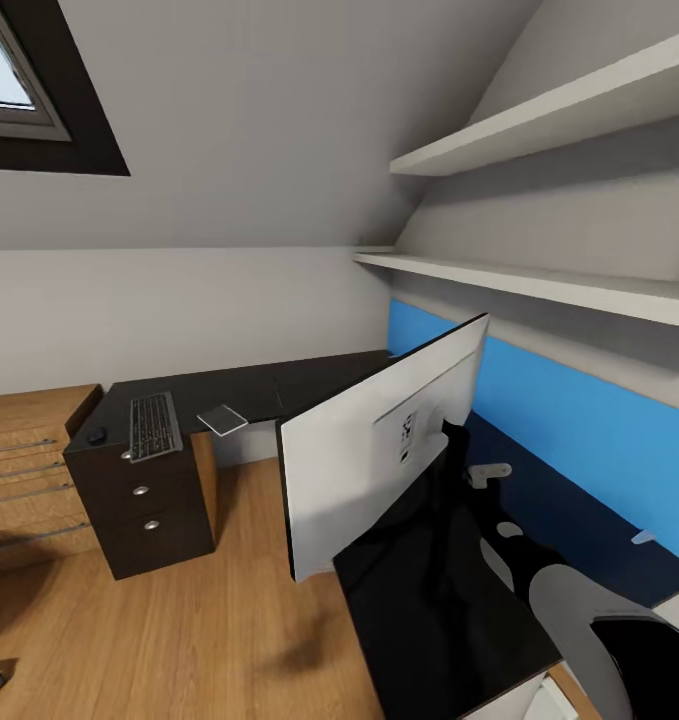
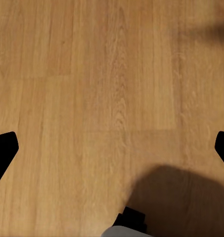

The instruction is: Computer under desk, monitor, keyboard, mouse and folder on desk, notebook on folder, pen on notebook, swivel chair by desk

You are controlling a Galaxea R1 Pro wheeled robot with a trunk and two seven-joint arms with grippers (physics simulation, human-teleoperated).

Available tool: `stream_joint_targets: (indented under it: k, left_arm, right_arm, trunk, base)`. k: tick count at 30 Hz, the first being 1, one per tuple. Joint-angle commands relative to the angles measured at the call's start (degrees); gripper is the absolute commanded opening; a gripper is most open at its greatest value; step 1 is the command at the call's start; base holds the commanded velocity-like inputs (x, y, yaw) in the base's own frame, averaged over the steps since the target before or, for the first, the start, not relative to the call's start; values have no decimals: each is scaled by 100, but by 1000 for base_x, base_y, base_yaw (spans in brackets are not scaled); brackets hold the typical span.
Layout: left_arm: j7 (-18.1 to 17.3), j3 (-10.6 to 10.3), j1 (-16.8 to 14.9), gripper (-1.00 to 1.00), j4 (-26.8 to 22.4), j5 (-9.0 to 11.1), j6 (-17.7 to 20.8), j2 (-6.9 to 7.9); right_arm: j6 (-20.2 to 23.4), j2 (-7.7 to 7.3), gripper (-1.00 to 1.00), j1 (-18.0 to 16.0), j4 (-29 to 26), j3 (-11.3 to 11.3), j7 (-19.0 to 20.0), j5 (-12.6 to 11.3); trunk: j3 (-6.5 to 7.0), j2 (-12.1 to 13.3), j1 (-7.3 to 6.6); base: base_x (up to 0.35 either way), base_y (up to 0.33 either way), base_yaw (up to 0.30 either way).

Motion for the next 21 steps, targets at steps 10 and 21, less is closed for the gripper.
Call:
stream_joint_targets:
  k: [10, 21]
  left_arm:
    - [26, -49, -6, 100, 3, 47, -19, 0]
    - [26, -49, -6, 100, 3, 47, -19, 0]
  right_arm:
    - [68, -4, -100, -13, -3, 114, -20, -17]
    - [214, -4, -100, -15, -115, 120, 19, -17]
  trunk:
    - [-6, -4, 0]
    - [-6, -4, 0]
  base:
    - [0, -29, 0]
    - [0, -265, 0]
